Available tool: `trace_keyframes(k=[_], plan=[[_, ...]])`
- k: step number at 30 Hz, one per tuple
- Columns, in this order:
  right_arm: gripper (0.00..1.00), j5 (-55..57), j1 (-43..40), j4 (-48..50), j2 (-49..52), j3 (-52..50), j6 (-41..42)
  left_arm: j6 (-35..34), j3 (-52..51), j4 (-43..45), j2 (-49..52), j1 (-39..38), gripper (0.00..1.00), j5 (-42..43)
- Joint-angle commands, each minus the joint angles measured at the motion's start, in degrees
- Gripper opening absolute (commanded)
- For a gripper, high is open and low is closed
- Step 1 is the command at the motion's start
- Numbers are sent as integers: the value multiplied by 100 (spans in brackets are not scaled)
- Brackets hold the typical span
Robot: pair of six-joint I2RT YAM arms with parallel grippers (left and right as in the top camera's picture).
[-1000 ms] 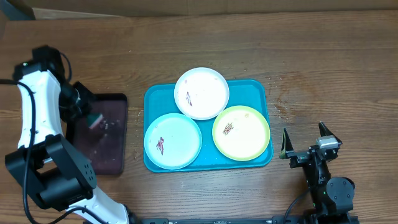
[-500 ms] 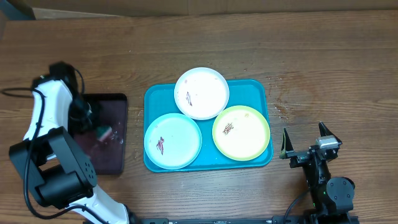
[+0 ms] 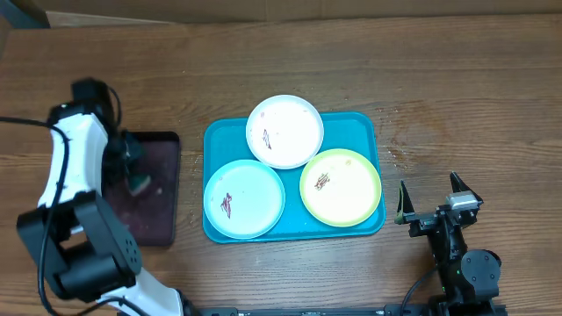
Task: Clean dirty plates on tray and stack at the side
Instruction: 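Dip and wet the sponge in the black tray's water, then carry the sponge with the left gripper onto the light blue plate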
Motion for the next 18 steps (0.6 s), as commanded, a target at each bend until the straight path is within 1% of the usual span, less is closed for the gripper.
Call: trace_keyframes(k=[1, 4, 6, 9, 12, 14, 16, 18], plan=[[100, -31, -11, 37, -52, -57, -4, -70, 487, -341, -46, 55, 4, -116], [100, -31, -11, 37, -52, -57, -4, -61, 1502, -1180, -125, 72, 4, -57], [100, -31, -11, 37, -52, -57, -4, 114, 2243, -1685, -192, 70, 4, 219], [100, -31, -11, 37, -52, -57, -4, 442, 3047, -2090, -330, 26, 4, 754], [100, -31, -11, 37, -52, -57, -2, 468, 3139, -2197, -529, -79, 4, 1084], [100, -31, -11, 37, -52, -57, -4, 529, 3034, -2457, -555, -168, 4, 1307], [100, -31, -11, 37, -52, -57, -2, 798, 2806, -2756, -555, -334, 4, 1735], [100, -31, -11, 37, -52, -57, -4, 1244, 2524, -2791, -555, -525, 4, 2227]])
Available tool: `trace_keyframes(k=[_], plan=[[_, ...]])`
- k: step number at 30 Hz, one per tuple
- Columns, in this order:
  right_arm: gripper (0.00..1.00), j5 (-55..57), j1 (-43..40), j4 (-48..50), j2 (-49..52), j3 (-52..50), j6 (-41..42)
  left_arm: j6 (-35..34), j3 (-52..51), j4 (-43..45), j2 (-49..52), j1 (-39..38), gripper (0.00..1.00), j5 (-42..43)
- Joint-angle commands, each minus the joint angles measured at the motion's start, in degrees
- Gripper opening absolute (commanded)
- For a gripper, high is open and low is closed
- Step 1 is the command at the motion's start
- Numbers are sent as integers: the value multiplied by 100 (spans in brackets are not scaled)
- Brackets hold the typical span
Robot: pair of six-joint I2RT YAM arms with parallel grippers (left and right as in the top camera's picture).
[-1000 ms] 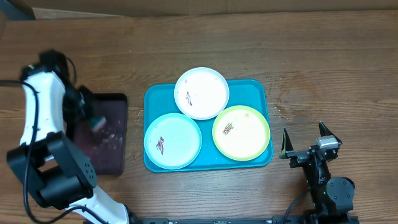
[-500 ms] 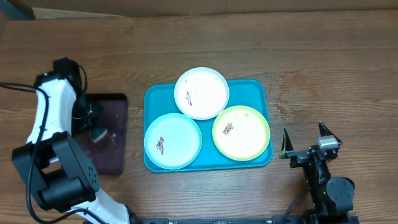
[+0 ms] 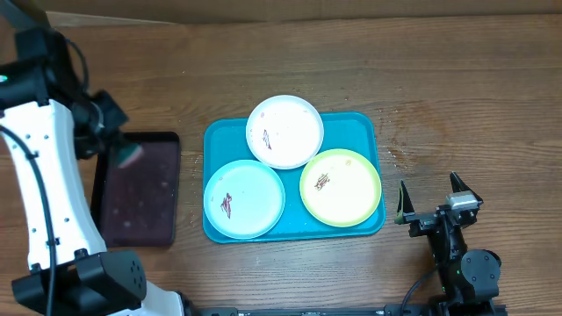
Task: Clean dirty plates on tray and stack at the side
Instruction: 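Carry the sponge with the left gripper onto the light blue plate, then reach the right gripper to the light blue plate's rim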
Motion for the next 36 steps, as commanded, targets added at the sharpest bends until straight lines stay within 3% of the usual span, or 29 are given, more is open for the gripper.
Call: trace_keyframes(k=[1, 4, 7, 16, 22, 36], plan=[[100, -31, -11, 31, -52, -57, -2, 964, -557, 9, 87, -413, 4, 1231], [100, -31, -11, 31, -52, -57, -2, 1565, -1010, 59, 87, -903, 4, 1770], [100, -31, -11, 31, -52, -57, -4, 1646, -1545, 192, 87, -1473, 4, 1829], [100, -31, -11, 31, -52, -57, -4, 387, -3355, 2072, 87, -2973, 4, 1355], [100, -31, -11, 31, -52, -57, -4, -74, -4098, 3351, 90, -3250, 4, 984], [100, -52, -11, 313, -52, -57, 20, -293, -4146, 3488, 90, -3204, 8, 713]])
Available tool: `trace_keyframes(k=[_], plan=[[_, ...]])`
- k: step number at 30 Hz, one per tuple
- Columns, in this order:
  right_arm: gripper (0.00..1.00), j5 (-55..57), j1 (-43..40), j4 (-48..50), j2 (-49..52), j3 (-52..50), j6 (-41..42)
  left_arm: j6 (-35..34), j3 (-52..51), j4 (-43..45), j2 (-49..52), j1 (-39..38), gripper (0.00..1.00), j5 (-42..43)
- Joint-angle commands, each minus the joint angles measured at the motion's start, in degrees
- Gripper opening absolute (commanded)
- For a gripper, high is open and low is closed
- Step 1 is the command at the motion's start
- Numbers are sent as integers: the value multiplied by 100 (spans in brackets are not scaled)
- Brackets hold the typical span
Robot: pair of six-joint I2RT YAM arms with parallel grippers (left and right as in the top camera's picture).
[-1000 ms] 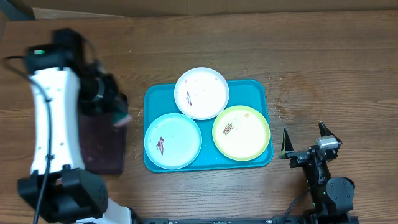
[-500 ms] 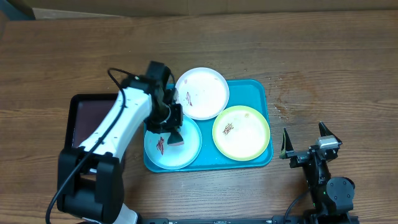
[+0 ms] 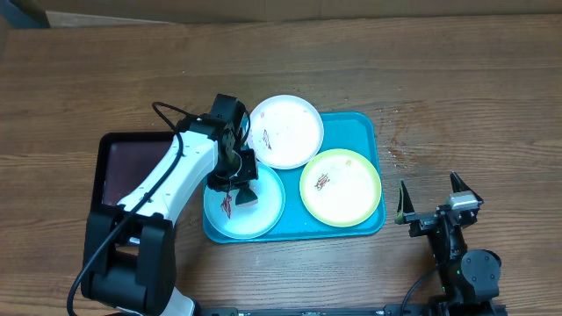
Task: Clean dirty plates on tray and stack at the side
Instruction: 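Reach the right gripper to the light blue plate's rim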
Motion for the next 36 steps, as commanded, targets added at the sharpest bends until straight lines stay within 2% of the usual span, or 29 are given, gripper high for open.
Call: trace_keyframes(k=[1, 5, 7, 10, 14, 16, 17, 19, 21, 23, 24, 25, 29, 33, 36], plan=[[100, -326, -11, 417, -52, -57, 264, -90, -9, -17, -7, 31, 4, -79], [100, -1993, -9, 627, -52, -57, 1379, -90, -9, -15, -7, 31, 4, -74], [100, -2479, -9, 835, -52, -57, 1532, -90, -9, -17, -7, 31, 4, -72], [100, -2787, -9, 1384, -52, -57, 1655, -90, -9, -39, -7, 28, 4, -52], [100, -2876, -9, 3362, -52, -42, 3097, -90, -9, -131, -7, 26, 5, -52], [100, -2754, -20, 4015, -52, 149, 3178, -90, -9, -197, -7, 26, 4, -55], [100, -2614, -20, 3974, -50, 334, 3167, -90, -9, -221, -7, 26, 4, -57], [100, -2345, -20, 3296, 31, 929, 2861, -87, -9, -260, -7, 26, 4, -57], [100, -2267, -20, 2181, 291, 1725, 2291, -87, -9, -278, -7, 26, 4, -57], [100, -2273, -20, 544, 922, 2918, 1668, -90, -9, -275, -7, 26, 4, -57], [100, -2273, -20, 90, 1143, 3252, 1550, -87, -9, -275, -7, 26, 4, -57], [100, -2291, -17, -1082, 1755, 4107, 1287, -90, -9, -273, -7, 26, 4, -55], [100, -2433, -17, -3475, 3189, 5834, 898, -87, -9, -278, -7, 26, 4, -55], [100, -3768, -17, -4350, 4363, 6728, 1165, -90, -9, -271, -7, 26, 4, -55], [100, -4492, -17, -4089, 5001, 6760, 1204, -90, -9, -269, -7, 26, 5, -55]])
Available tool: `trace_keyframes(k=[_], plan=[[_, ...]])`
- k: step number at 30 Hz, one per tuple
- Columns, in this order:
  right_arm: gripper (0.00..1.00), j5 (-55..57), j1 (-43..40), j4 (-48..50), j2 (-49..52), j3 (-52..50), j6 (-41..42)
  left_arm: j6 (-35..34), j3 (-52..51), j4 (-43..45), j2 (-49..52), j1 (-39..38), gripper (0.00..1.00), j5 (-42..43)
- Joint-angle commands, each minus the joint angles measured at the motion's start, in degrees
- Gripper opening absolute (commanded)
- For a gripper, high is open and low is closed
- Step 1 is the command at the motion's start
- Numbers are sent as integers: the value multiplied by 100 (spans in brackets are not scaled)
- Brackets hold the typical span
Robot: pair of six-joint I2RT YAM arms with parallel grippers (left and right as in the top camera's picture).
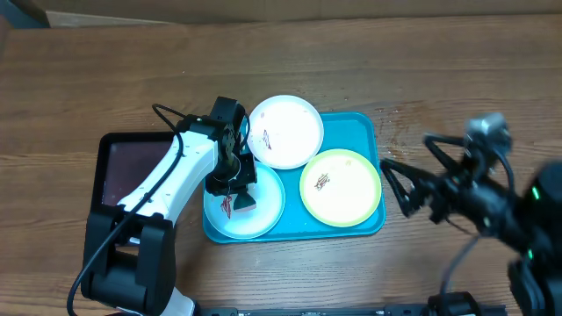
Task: Clean dirty plates on tray and stack at the side
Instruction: 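Reach the right gripper to the light blue plate's rim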
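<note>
A teal tray [358,132] holds three plates, each with a red smear. The white plate [290,127] lies at the back, the light blue plate [263,218] at front left and the yellow-green plate [347,193] at front right. My left gripper [239,195] is down over the blue plate, shut on a dark sponge [247,201] that rests beside the red mark. Just right of the tray, blurred, my right gripper [397,189] hangs with its fingers spread and nothing between them.
A dark rectangular tray [132,171] lies left of the teal tray, partly under my left arm. Bare wooden table runs behind the tray and to its right, where the right arm hangs.
The right arm left its resting pose at the front right edge and now reaches toward the tray's right side. My left gripper with the sponge has stayed on the blue plate, shifted slightly.
My left gripper was at the dark tray on the sponge, then held the sponge raised at that tray's back edge. Later it was down on the blue plate with the sponge. It is still there, and the right arm, parked until then, has come up beside the teal tray.
</note>
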Motion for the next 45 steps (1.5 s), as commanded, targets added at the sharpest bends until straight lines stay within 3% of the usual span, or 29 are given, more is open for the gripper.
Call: trace_keyframes(k=[1, 4, 6, 7, 13, 21, 27, 38, 45], plan=[[98, -1078, -11, 175, 667, 114, 74, -57, 4, 4, -7, 26, 4, -33], [66, -990, -9, 175, 1327, 114, 708, -50, 4, 7, -7, 28, 4, -81], [52, -940, 66, 9, 1794, 114, 741, -59, 4, -2, -7, 28, 4, -232], [50, -776, 157, -94, 2041, 114, 745, -66, 4, 0, -7, 31, 4, -282], [50, 621, 1119, -203, 3101, 114, 1222, -236, 4, 90, -7, 50, 4, -476], [50, 2444, 2636, 560, 4470, 114, 2094, -341, 4, 98, -7, 162, 4, -466], [38, 2422, 3047, 1165, 5202, 114, 2157, -339, 4, -4, -7, 188, 4, -555], [27, 2422, 3182, 1473, 5890, 114, 2142, -341, 4, 0, -7, 188, 4, -595], [25, 2417, 3189, 1464, 6146, 107, 2140, -363, 4, 7, -7, 188, 4, -590]])
